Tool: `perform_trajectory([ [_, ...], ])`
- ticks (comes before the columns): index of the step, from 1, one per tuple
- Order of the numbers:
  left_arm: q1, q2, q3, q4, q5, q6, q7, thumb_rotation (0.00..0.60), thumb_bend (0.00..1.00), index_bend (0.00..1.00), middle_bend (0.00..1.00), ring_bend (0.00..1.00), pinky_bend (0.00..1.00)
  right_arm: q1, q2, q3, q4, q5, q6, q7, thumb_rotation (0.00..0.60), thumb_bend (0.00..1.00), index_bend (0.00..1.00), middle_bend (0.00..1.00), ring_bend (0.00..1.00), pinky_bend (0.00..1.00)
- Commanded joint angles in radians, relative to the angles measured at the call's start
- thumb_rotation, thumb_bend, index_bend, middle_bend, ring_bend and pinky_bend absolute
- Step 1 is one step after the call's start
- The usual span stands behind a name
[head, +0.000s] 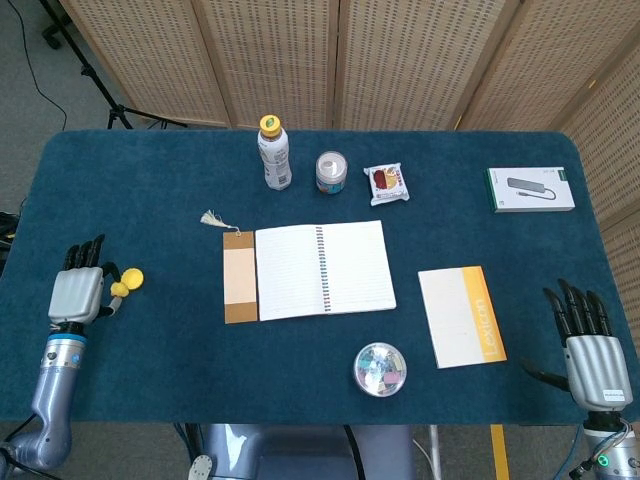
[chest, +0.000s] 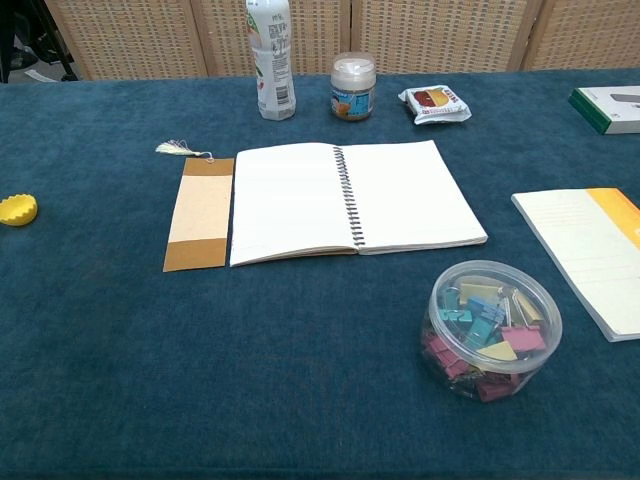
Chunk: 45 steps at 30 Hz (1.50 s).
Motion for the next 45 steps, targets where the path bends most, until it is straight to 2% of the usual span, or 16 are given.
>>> perform_trajectory([
  [1, -0.006, -0.016, -0.009, 0.024, -0.005, -0.005, -0.010, 0.600, 0.26, 0.59, 0.00, 0.00, 0.00, 0.000, 0.000, 0.000, 0.001, -0.001, 0.000, 0.001, 0.600, 0.00, 0.00, 0.00, 0.00, 0.00],
  [24, -0.042, -0.128, -0.042, 0.200, -0.019, -0.037, -0.049, 0.600, 0.26, 0.59, 0.00, 0.00, 0.00, 0.002, -0.006, -0.004, 0.006, -0.002, -0.006, -0.005, 0.600, 0.00, 0.00, 0.00, 0.00, 0.00],
  [36, -0.047, -0.167, -0.055, 0.248, -0.018, -0.047, -0.087, 0.600, 0.26, 0.59, 0.00, 0.00, 0.00, 0.001, -0.007, -0.006, 0.005, -0.008, -0.001, -0.005, 0.600, 0.00, 0.00, 0.00, 0.00, 0.00],
  [38, -0.047, -0.172, -0.054, 0.256, -0.017, -0.045, -0.081, 0.600, 0.26, 0.55, 0.00, 0.00, 0.00, 0.001, -0.007, -0.006, 0.005, -0.009, 0.000, -0.005, 0.600, 0.00, 0.00, 0.00, 0.00, 0.00],
  [42, -0.047, -0.180, -0.055, 0.263, -0.015, -0.046, -0.084, 0.600, 0.26, 0.40, 0.00, 0.00, 0.00, 0.000, -0.008, -0.006, 0.006, -0.009, 0.001, -0.004, 0.600, 0.00, 0.00, 0.00, 0.00, 0.00],
  [45, -0.048, -0.183, -0.056, 0.266, -0.012, -0.045, -0.084, 0.600, 0.25, 0.37, 0.00, 0.00, 0.00, -0.001, -0.009, -0.007, 0.006, -0.012, 0.005, -0.004, 0.600, 0.00, 0.00, 0.00, 0.00, 0.00],
])
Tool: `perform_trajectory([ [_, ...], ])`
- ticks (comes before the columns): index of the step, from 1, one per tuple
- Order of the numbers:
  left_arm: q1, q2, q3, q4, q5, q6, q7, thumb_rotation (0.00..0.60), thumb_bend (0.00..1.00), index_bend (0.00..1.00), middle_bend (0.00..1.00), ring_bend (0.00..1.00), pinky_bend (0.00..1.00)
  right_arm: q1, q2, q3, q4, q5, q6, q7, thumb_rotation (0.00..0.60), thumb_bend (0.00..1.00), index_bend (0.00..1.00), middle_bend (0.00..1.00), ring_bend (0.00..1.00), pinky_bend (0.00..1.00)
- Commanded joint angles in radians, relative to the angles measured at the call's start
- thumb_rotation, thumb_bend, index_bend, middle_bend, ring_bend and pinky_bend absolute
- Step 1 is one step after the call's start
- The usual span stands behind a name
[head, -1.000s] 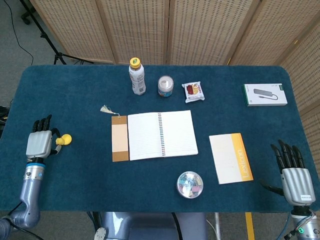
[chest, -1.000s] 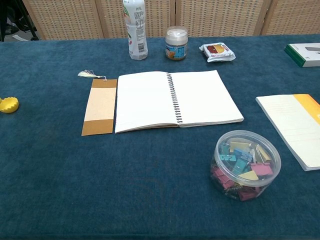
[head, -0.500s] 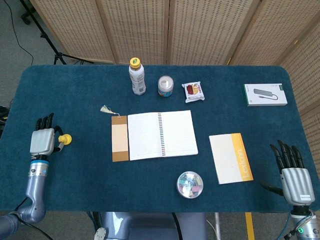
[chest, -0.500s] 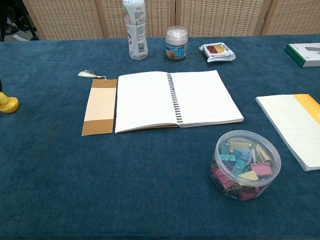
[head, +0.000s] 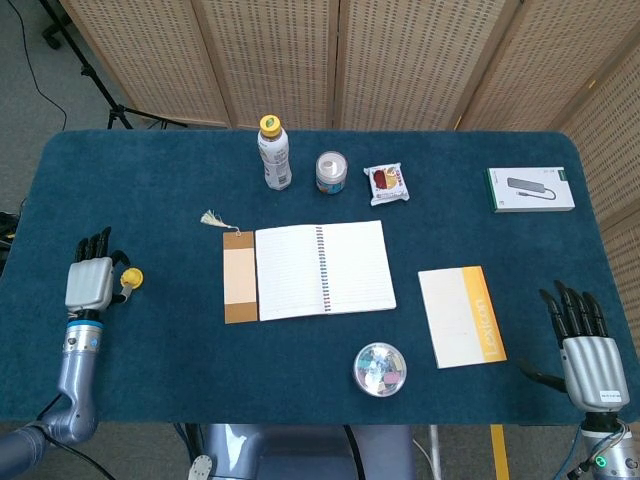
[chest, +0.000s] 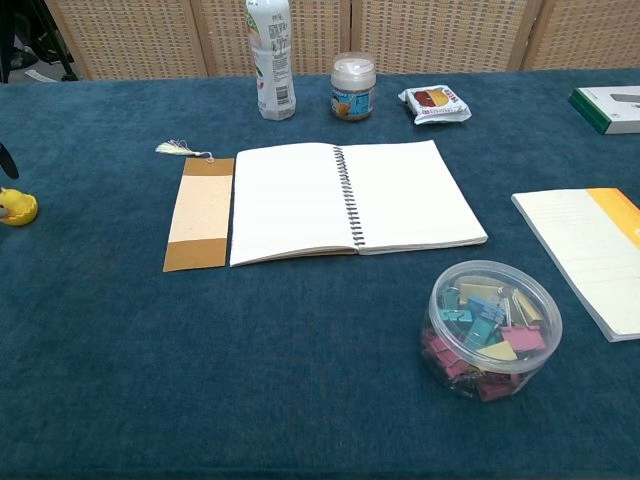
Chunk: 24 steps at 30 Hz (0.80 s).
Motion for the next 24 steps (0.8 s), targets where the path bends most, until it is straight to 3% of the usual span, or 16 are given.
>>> perform_trajectory([
  [1, 0.000, -0.004, -0.002, 0.003, 0.000, 0.004, 0.002, 0.600, 0.25, 0.37, 0.00, 0.00, 0.00, -0.001, 0.000, 0.000, 0.000, 0.000, 0.002, 0.001, 0.600, 0.00, 0.00, 0.00, 0.00, 0.00],
  [11, 0.010, 0.025, -0.015, -0.052, 0.018, 0.028, -0.024, 0.600, 0.25, 0.35, 0.00, 0.00, 0.00, -0.003, 0.000, 0.001, 0.001, 0.001, 0.005, 0.004, 0.600, 0.00, 0.00, 0.00, 0.00, 0.00],
  [18, 0.073, 0.144, -0.019, -0.255, 0.050, 0.086, -0.119, 0.600, 0.25, 0.33, 0.00, 0.00, 0.00, -0.001, 0.001, 0.001, 0.002, 0.009, -0.005, 0.003, 0.600, 0.00, 0.00, 0.00, 0.00, 0.00],
  [24, 0.155, 0.245, 0.025, -0.386, 0.099, 0.163, -0.156, 0.600, 0.25, 0.32, 0.00, 0.00, 0.00, -0.001, -0.002, 0.001, 0.001, 0.011, -0.008, -0.002, 0.600, 0.00, 0.00, 0.00, 0.00, 0.00],
])
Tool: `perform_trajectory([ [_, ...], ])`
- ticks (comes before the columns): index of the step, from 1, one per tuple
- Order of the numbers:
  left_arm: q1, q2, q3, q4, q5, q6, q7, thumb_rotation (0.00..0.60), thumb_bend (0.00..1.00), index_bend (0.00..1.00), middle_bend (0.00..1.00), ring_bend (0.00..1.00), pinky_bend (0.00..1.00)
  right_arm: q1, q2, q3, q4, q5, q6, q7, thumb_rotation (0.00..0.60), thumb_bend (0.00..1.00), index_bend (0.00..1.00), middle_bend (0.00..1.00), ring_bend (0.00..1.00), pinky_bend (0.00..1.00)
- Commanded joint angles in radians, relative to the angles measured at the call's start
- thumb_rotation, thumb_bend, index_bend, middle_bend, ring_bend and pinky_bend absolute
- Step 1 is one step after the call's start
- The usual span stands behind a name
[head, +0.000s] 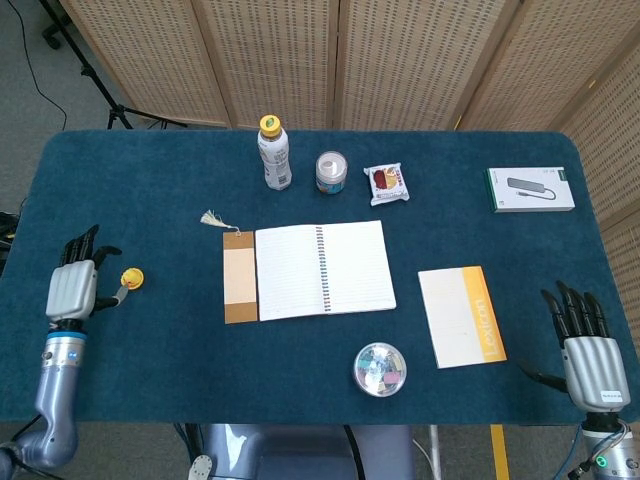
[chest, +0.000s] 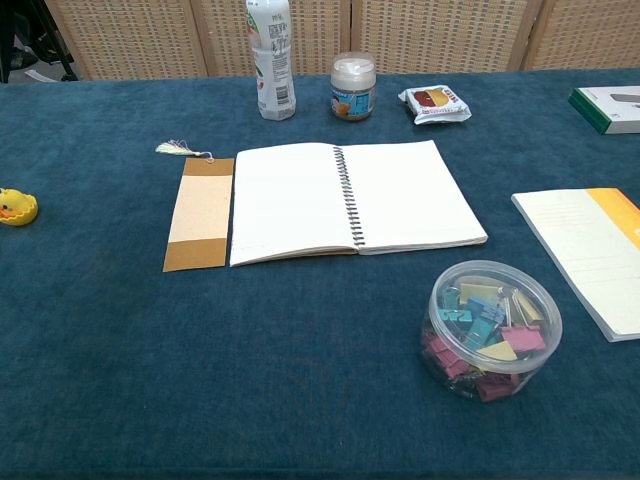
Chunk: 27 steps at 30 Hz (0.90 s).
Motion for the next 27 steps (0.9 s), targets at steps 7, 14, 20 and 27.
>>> perform_trajectory([
  [7, 0.166, 0.118, 0.125, -0.159, 0.154, 0.182, -0.071, 0.600, 0.25, 0.32, 0.00, 0.00, 0.00, 0.004, -0.001, 0.002, -0.003, 0.010, -0.012, -0.007, 0.600, 0.00, 0.00, 0.00, 0.00, 0.00],
  [14, 0.222, 0.175, 0.173, -0.227, 0.225, 0.251, -0.039, 0.600, 0.25, 0.31, 0.00, 0.00, 0.00, 0.005, 0.002, 0.001, -0.004, 0.009, -0.015, -0.002, 0.600, 0.00, 0.00, 0.00, 0.00, 0.00],
  [20, 0.231, 0.179, 0.177, -0.234, 0.252, 0.259, -0.041, 0.600, 0.25, 0.31, 0.00, 0.00, 0.00, 0.006, 0.003, -0.003, -0.009, -0.002, -0.013, -0.002, 0.600, 0.00, 0.00, 0.00, 0.00, 0.00],
  [27, 0.231, 0.175, 0.171, -0.223, 0.243, 0.239, -0.042, 0.600, 0.25, 0.31, 0.00, 0.00, 0.00, 0.010, -0.001, -0.007, -0.006, -0.001, -0.023, -0.005, 0.600, 0.00, 0.00, 0.00, 0.00, 0.00],
])
